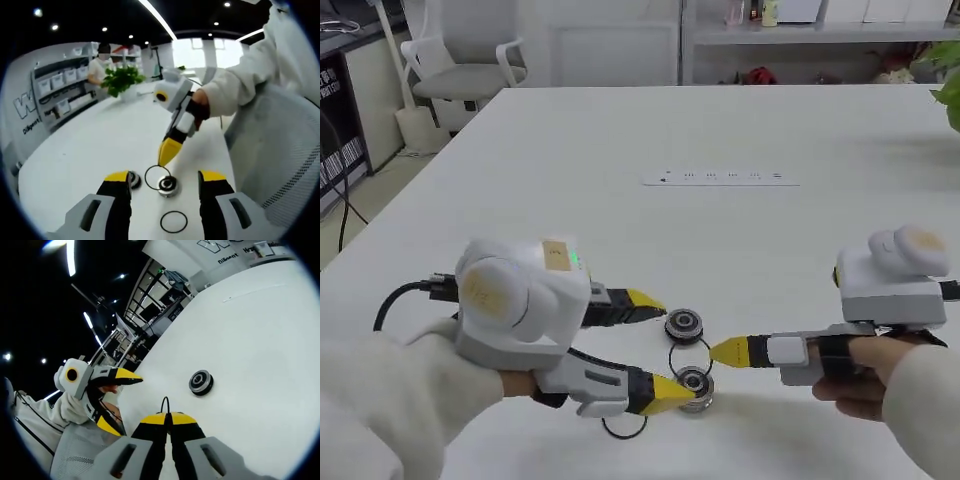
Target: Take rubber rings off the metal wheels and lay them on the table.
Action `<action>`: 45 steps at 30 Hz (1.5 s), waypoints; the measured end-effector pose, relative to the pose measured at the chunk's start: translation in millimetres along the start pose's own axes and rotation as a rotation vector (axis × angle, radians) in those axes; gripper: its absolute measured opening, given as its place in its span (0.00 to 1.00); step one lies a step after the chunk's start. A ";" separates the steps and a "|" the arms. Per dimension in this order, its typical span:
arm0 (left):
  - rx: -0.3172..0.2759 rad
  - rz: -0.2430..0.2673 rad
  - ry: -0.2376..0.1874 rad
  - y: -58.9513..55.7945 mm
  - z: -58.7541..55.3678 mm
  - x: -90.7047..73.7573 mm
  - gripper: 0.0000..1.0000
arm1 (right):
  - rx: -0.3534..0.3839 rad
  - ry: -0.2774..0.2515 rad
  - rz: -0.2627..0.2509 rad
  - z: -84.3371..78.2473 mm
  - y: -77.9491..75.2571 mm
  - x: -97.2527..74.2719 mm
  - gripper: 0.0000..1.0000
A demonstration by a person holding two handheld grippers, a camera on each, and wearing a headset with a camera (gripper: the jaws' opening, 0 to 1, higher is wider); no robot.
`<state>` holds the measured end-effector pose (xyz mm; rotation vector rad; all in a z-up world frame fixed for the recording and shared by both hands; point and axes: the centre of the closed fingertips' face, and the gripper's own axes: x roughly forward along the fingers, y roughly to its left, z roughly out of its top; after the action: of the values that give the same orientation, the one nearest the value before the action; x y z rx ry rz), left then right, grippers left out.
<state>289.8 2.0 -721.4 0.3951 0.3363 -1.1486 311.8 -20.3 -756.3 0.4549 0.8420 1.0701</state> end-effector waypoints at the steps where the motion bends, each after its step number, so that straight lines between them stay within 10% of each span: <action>1: -0.003 0.003 -0.007 1.0 1.4 -1.9 0.57 | 0.002 -0.003 0.003 0.8 1.3 0.1 0.00; 26: -0.108 0.154 -0.111 22.6 2.9 -56.8 0.83 | -0.012 -0.014 0.080 8.0 34.0 10.6 0.00; 45: -0.208 0.173 -0.114 14.6 -27.1 -71.1 0.94 | -0.034 0.077 0.093 -13.9 40.6 25.7 0.00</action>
<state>275.2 77.4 -711.2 0.1713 0.3121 -0.9522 283.2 19.5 -746.4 0.4300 0.8760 1.1926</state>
